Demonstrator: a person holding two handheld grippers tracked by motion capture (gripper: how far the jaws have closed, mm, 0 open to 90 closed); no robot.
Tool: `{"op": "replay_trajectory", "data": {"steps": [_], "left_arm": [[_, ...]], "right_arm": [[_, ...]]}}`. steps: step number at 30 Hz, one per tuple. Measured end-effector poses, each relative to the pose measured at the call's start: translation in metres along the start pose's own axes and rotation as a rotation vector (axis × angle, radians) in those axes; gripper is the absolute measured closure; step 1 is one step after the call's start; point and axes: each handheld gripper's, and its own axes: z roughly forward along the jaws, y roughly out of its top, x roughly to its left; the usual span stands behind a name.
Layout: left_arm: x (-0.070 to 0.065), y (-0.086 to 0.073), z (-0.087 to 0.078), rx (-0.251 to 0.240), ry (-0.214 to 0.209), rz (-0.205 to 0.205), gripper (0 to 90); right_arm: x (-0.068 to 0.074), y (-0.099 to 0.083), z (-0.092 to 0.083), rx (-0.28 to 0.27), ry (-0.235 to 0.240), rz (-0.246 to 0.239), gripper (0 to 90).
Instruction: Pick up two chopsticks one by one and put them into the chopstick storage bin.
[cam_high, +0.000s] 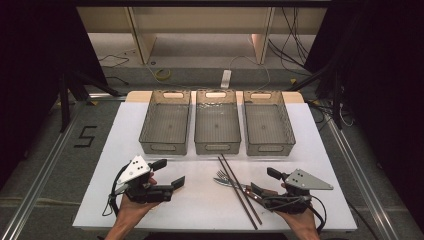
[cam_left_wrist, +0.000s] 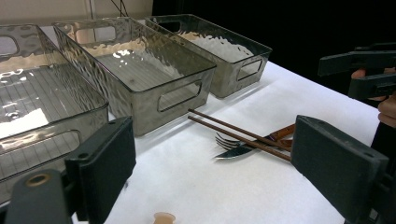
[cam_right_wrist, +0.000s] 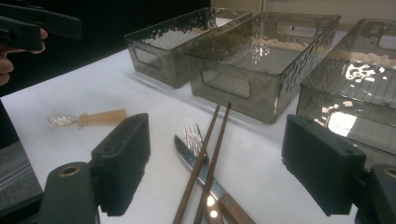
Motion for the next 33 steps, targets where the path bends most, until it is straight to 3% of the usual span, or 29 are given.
{"op": "replay_trajectory", "data": {"steps": [8, 15, 20, 24, 28, 33], "left_arm": [[0.000, 0.000, 0.001, 0.002, 0.004, -0.002, 13.6], [0.000, 0.000, 0.001, 0.002, 0.010, -0.001, 13.5], [0.000, 0.000, 0.002, 0.005, 0.014, 0.004, 13.5], [0.000, 0.000, 0.002, 0.006, 0.017, 0.007, 13.5], [0.000, 0.000, 0.002, 0.006, 0.020, 0.004, 13.5], [0.000, 0.000, 0.002, 0.006, 0.021, 0.008, 13.5]], "right_arm": [[-0.001, 0.005, 0.001, 0.033, 0.017, 0.037, 26.2], [0.001, 0.013, 0.006, 0.113, 0.025, 0.012, 30.4], [0.009, 0.014, 0.020, 0.281, 0.057, -0.037, 34.0], [0.017, 0.010, 0.033, 0.411, 0.024, -0.073, 42.6], [0.018, 0.005, 0.047, 0.553, 0.033, -0.095, 49.2], [0.019, 0.004, 0.054, 0.625, 0.012, -0.106, 57.8]]}}
